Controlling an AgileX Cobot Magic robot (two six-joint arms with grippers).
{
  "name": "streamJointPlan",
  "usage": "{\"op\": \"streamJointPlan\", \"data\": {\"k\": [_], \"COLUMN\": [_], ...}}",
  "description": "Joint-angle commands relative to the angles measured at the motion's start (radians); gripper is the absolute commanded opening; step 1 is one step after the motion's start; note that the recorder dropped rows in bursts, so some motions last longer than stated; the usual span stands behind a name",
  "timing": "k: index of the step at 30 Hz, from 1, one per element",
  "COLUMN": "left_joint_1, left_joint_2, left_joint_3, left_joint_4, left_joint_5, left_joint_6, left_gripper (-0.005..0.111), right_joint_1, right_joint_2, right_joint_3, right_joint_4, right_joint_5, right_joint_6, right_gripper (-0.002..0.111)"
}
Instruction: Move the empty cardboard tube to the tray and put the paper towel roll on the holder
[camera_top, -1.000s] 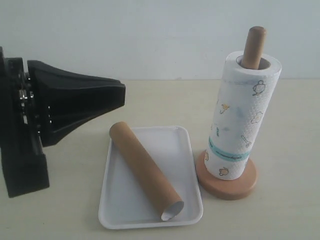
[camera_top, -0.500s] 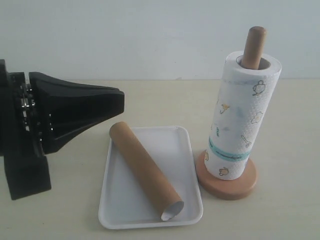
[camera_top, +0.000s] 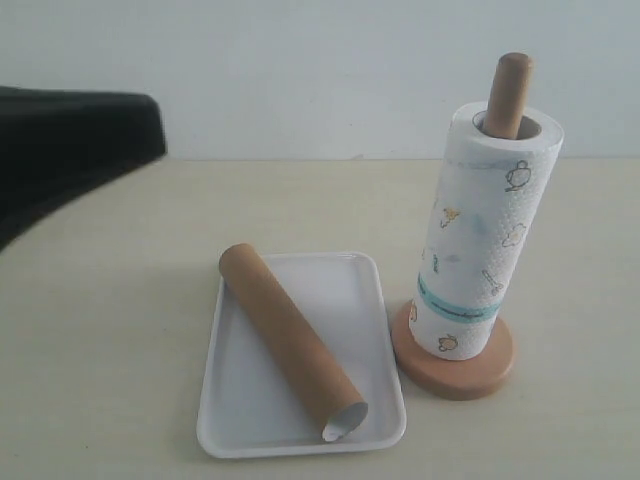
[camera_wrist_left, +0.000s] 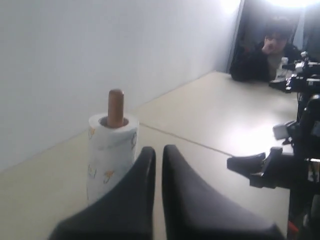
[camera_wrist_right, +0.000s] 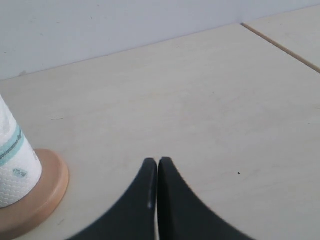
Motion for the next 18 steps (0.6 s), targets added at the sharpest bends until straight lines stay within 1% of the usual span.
{"op": "streamJointPlan", "data": {"k": [1, 3, 5, 7, 9, 10, 12, 13, 14, 15, 17, 18], "left_joint_1": [0.040, 0.087, 0.162, 0.247, 0.324, 0.372, 0.433, 0.481, 0.500, 0.520, 0.522, 0.522], "left_joint_2": [-0.162, -0.225, -0.298, -0.357, -0.407, -0.427, -0.456, -0.468, -0.468, -0.468, -0.468, -0.468], "left_joint_3": [0.030, 0.060, 0.108, 0.159, 0.219, 0.250, 0.309, 0.358, 0.383, 0.422, 0.470, 0.481], "left_joint_4": [-0.020, -0.067, -0.176, -0.274, -0.388, -0.479, -0.602, -0.695, -0.719, -0.781, -0.897, -0.917], "left_joint_5": [-0.014, 0.006, 0.043, 0.075, 0.096, 0.105, 0.113, 0.108, 0.097, 0.065, 0.025, -0.001], "left_joint_6": [-0.031, -0.123, -0.227, -0.285, -0.355, -0.400, -0.505, -0.602, -0.655, -0.702, -0.702, -0.702], "left_gripper": [0.005, 0.005, 0.005, 0.005, 0.005, 0.005, 0.005, 0.005, 0.005, 0.005, 0.005, 0.005], "right_joint_1": [0.001, 0.001, 0.001, 0.001, 0.001, 0.001, 0.001, 0.001, 0.001, 0.001, 0.001, 0.001], "right_joint_2": [-0.004, -0.004, -0.004, -0.004, -0.004, -0.004, -0.004, -0.004, -0.004, -0.004, -0.004, -0.004], "right_joint_3": [-0.001, -0.001, -0.001, -0.001, -0.001, -0.001, -0.001, -0.001, -0.001, -0.001, -0.001, -0.001], "right_joint_4": [-0.001, -0.001, -0.001, -0.001, -0.001, -0.001, -0.001, -0.001, -0.001, -0.001, -0.001, -0.001], "right_joint_5": [-0.005, -0.005, -0.005, -0.005, -0.005, -0.005, -0.005, -0.005, -0.005, -0.005, -0.005, -0.005], "right_joint_6": [-0.003, -0.003, -0.003, -0.003, -0.003, -0.003, -0.003, -0.003, -0.003, -0.003, -0.003, -0.003], "right_gripper": [0.000, 0.000, 0.000, 0.000, 0.000, 0.000, 0.000, 0.000, 0.000, 0.000, 0.000, 0.000]}}
